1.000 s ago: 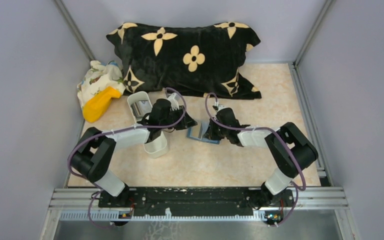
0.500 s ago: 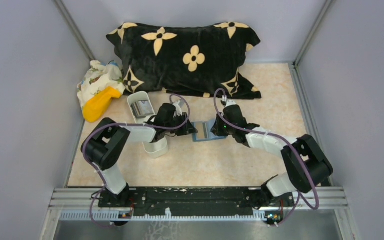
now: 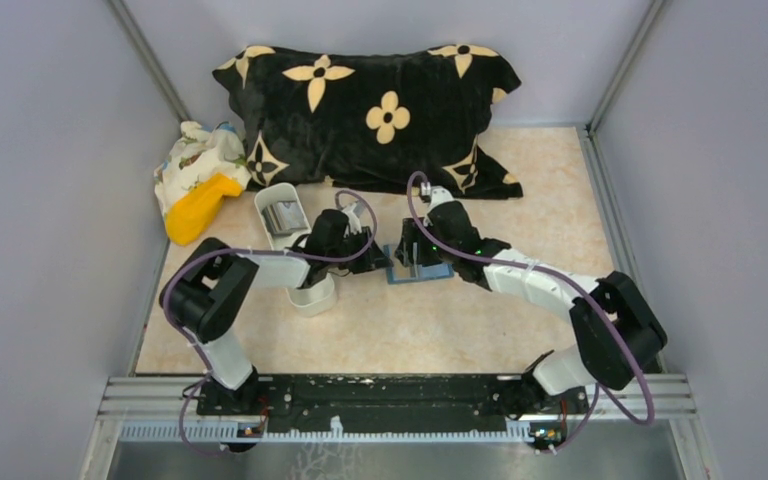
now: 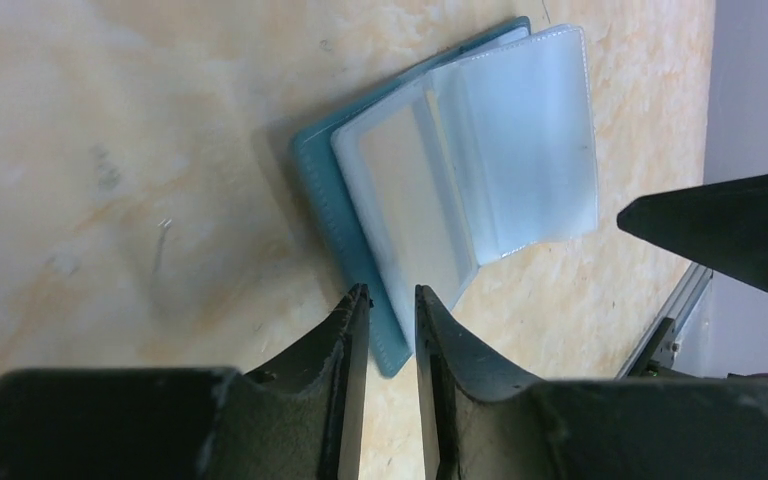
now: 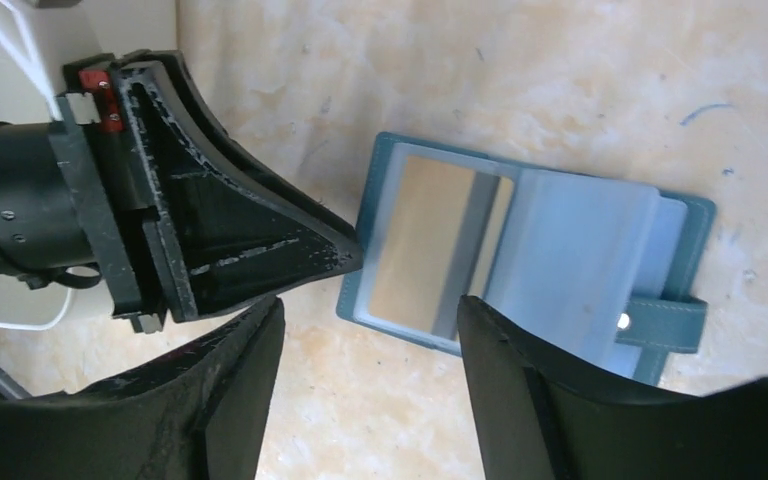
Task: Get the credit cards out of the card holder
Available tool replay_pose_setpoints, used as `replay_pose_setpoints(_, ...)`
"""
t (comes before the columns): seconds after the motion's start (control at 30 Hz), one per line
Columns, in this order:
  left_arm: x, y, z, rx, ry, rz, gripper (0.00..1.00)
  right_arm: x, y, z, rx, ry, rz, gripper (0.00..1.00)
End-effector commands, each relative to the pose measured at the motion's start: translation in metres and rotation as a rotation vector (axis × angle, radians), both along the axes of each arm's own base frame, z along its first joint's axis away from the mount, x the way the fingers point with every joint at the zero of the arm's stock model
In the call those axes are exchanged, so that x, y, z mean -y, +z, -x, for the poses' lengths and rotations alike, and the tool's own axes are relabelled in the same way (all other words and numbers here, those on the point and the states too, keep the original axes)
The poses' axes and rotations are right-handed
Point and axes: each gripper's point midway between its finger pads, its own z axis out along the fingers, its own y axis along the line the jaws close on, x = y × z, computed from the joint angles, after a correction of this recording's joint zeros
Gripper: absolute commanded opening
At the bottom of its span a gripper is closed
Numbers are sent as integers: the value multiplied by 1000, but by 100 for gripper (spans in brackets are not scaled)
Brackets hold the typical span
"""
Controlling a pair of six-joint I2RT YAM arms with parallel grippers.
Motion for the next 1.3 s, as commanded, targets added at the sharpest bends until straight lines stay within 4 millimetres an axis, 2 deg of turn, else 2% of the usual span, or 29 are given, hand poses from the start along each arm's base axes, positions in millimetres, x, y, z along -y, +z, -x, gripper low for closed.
replay_pose_setpoints(0.0,-20,30,-12,87,107,25,29,-13,11,-13,53,15,37,67)
replay_pose_setpoints(0.1,-37,39,-15,114,185,12,28,-12,-2,-20,26,-1,88,71)
replay_pose_setpoints(0.23,-55,46,-15,150,259,17,27,-13,-18,-26,1,-13,120,71)
replay_pose_setpoints(0.47,-59,42,-15,131,254,22,26,-18,-49,-28,-78,6,182,70)
replay_pose_setpoints(0.6,-58,37,-15,117,246,32,26,-23,-48,-27,-79,23,180,71)
replay_pose_setpoints(1.0,-60,33,-13,103,233,47,25,-30,-67,-20,-122,57,257,77)
replay_pose_setpoints(1.27,-60,33,-13,101,230,53,25,-25,-71,-20,-128,42,292,68)
